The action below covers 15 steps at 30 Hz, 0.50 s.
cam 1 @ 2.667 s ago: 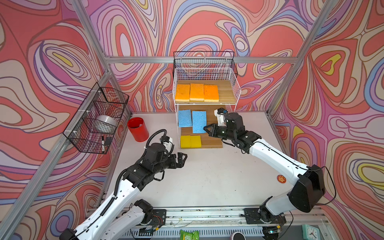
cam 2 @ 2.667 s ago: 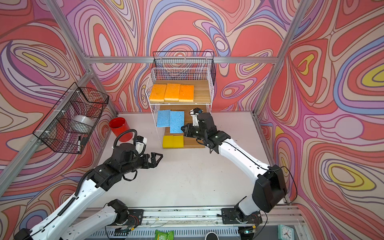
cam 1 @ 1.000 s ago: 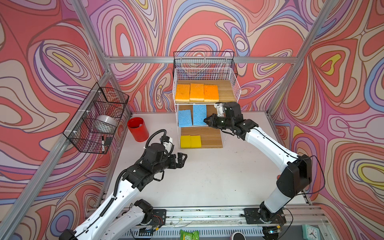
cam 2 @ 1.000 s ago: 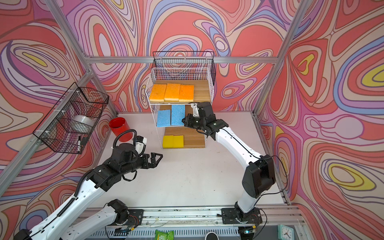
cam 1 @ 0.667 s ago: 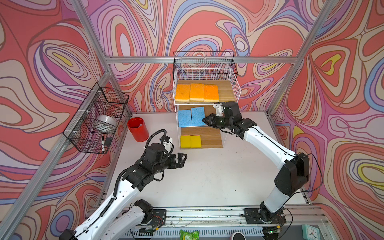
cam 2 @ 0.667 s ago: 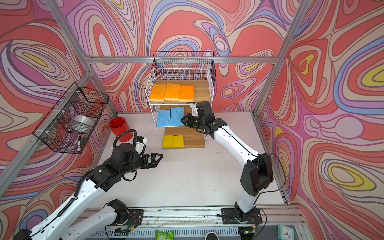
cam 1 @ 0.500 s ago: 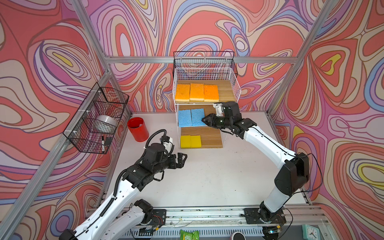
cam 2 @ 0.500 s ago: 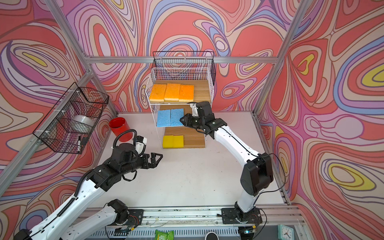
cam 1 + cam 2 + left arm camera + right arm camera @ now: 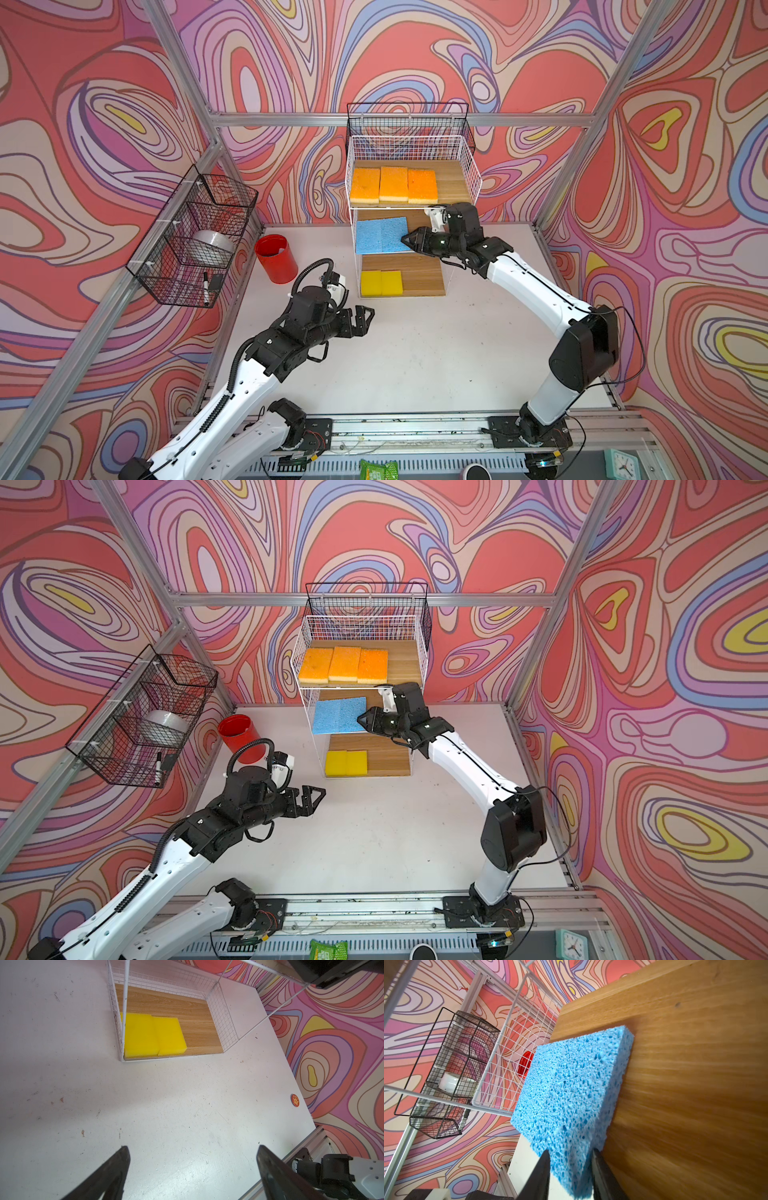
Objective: Place and organize the cleaning sponges onto the shelf
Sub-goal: 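Lay the blue sponge flat beside the other blue sponge and open the right gripper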
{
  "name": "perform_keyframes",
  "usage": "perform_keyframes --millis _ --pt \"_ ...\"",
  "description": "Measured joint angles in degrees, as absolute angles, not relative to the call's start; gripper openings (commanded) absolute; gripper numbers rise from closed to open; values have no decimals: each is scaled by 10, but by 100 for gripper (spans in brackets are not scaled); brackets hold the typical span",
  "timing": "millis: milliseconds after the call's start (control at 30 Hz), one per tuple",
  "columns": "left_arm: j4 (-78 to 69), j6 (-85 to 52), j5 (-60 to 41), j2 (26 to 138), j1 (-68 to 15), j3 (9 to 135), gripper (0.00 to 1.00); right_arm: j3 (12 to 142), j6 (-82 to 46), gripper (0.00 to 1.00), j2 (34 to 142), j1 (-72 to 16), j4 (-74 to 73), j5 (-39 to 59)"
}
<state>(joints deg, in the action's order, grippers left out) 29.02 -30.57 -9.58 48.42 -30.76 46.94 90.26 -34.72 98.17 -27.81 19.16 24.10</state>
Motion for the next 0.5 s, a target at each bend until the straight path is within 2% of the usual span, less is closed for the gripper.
perform_keyframes --millis 233,500 --pt "290 -306 -96 485 -308 469 96 900 -346 35 982 -278 188 254" --pt "293 -306 -96 485 -308 469 96 894 -336 50 980 -278 188 242"
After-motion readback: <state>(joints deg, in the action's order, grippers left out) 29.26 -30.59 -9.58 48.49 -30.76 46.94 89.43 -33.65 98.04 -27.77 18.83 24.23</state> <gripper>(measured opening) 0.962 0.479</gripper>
